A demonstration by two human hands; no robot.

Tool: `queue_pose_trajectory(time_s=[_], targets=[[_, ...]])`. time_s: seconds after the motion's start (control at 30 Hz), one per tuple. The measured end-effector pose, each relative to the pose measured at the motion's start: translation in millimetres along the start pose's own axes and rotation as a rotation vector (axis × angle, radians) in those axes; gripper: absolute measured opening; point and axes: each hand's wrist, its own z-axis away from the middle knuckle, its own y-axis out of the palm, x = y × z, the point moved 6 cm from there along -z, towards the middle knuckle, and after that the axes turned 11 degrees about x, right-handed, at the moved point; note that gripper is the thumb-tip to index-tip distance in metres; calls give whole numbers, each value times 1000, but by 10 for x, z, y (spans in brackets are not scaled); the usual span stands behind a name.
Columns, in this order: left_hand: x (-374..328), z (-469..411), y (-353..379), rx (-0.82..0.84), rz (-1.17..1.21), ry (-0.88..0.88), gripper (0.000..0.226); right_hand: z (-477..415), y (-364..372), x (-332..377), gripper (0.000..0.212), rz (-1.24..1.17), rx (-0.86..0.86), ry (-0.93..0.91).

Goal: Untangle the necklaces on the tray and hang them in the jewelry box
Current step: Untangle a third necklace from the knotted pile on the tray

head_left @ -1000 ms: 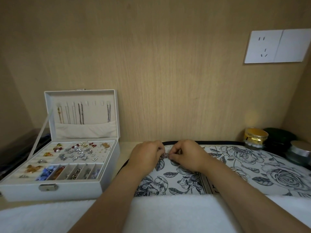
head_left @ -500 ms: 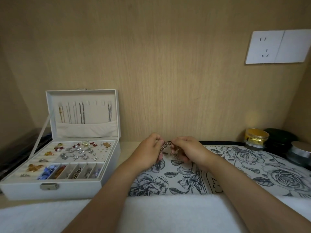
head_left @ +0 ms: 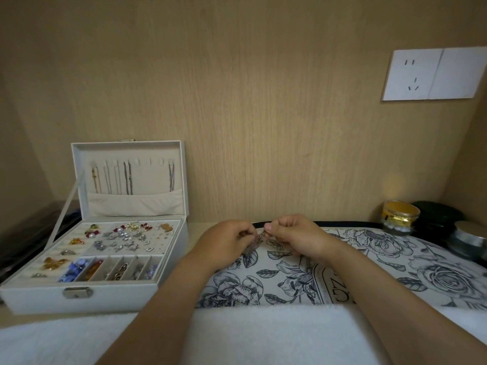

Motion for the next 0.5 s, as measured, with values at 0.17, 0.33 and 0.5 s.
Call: queue_pose_trajectory(time_s=[0.17, 0.33, 0.5], targets=[[-98, -35, 129, 12, 524, -42, 17, 24, 1, 24, 28, -45, 19, -14], [-69, -18, 104, -44, 600, -60, 8, 63, -43, 10, 28, 5, 1, 35], [-31, 15, 63, -26, 672, -96, 16, 63, -155, 9, 15, 28, -49, 14]])
